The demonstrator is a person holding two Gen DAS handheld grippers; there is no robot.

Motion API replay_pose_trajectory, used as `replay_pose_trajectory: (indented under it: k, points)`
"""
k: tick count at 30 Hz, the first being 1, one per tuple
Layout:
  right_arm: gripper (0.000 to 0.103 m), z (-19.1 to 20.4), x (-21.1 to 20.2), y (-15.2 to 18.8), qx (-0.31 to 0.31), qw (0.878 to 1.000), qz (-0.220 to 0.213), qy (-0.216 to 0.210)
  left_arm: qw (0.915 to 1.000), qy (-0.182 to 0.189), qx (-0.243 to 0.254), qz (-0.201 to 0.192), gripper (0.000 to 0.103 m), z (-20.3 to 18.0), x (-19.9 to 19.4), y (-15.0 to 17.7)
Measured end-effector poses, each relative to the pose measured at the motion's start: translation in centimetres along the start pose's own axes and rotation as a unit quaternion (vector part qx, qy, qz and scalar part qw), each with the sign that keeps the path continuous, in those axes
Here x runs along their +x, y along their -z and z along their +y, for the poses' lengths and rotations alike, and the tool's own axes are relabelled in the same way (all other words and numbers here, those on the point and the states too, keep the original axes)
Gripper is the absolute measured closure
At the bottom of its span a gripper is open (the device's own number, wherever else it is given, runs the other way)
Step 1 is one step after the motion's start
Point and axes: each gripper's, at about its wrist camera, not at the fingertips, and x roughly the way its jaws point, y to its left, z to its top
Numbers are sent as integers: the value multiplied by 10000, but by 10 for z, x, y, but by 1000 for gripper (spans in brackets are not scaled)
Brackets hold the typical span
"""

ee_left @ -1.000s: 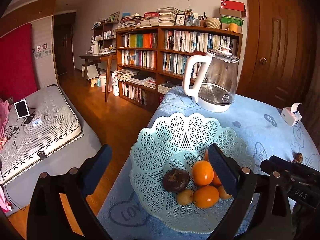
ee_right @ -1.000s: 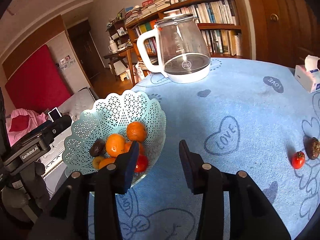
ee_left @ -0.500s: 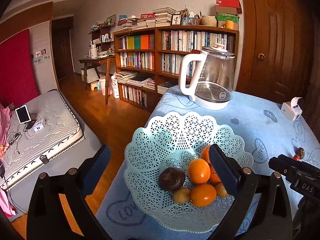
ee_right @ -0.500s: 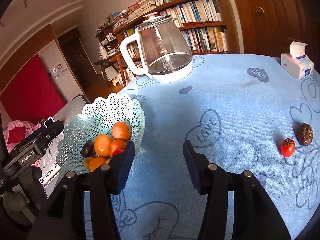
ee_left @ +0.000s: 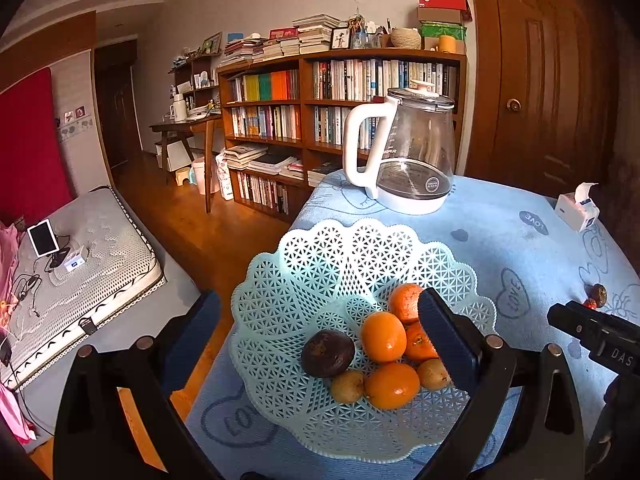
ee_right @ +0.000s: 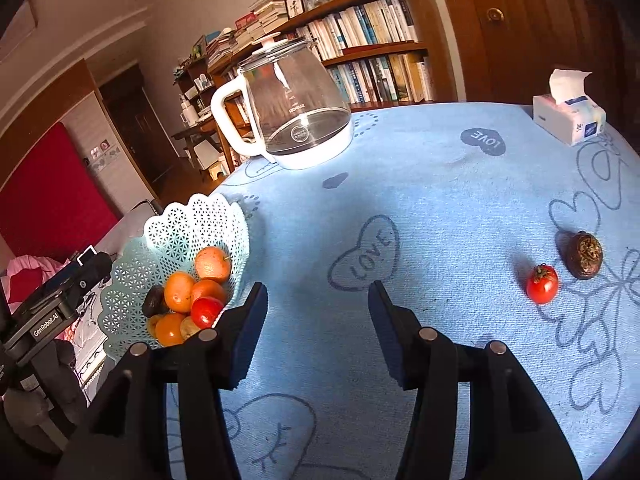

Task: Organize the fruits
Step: 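Move the right tool to the last dark brown fruit and close on it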

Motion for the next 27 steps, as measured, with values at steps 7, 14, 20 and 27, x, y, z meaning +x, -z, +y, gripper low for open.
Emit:
replay_pose_trajectory:
  k: [7, 14, 20, 27]
  points:
    - [50, -33, -11, 2, 283, 9991, -68, 314, 9998, 115, 165, 11, 3, -15, -3, 4]
    - [50, -85, -30, 0, 647, 9939, -218, 864, 9986, 288, 451, 16, 3, -40, -8, 10]
    - [50, -132, -39, -8, 850, 9853, -278, 1458, 9963, 495, 700, 13, 3, -63, -16, 17]
    - [56, -161, -22, -21, 1003, 9800, -101, 1718, 9942, 658, 853, -12, 3, -81, -25, 22]
